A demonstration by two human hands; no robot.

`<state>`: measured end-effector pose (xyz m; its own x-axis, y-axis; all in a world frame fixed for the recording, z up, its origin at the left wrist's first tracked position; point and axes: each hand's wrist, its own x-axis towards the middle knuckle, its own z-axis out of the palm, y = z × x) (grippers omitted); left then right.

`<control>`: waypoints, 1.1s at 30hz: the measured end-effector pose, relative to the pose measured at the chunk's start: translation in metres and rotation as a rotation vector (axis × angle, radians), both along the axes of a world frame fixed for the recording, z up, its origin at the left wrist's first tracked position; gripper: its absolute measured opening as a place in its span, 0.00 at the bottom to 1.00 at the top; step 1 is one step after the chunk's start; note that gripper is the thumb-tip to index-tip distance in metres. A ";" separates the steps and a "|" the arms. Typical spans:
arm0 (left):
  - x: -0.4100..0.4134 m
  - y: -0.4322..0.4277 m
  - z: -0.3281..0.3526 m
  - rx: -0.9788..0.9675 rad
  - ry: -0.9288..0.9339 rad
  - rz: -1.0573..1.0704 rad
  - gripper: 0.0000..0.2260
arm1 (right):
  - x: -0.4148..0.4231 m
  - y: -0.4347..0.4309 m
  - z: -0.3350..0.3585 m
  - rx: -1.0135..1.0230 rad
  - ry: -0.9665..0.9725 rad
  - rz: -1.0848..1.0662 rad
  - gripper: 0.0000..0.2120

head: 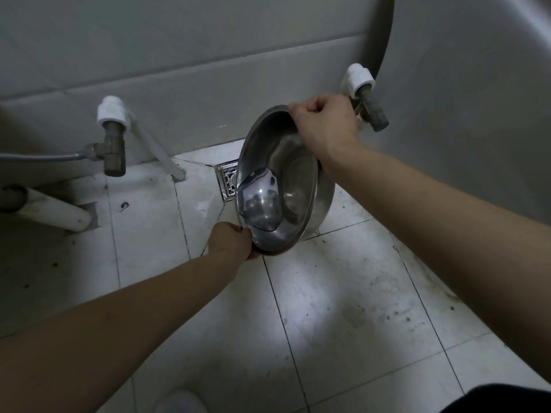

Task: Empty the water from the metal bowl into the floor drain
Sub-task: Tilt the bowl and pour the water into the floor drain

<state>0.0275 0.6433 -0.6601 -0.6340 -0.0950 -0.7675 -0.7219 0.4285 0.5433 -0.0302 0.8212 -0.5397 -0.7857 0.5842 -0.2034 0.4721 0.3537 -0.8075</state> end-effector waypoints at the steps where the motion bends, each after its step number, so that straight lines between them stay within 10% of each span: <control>1: 0.000 0.001 0.001 0.002 0.000 0.000 0.09 | 0.000 0.000 0.000 0.001 0.002 -0.003 0.12; 33: 0.000 0.001 0.002 0.002 0.002 -0.013 0.07 | -0.002 -0.010 0.008 0.018 0.011 0.016 0.12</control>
<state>0.0276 0.6441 -0.6582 -0.6370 -0.0851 -0.7662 -0.7152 0.4361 0.5461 -0.0324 0.8107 -0.5312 -0.7968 0.5754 -0.1843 0.4578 0.3758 -0.8057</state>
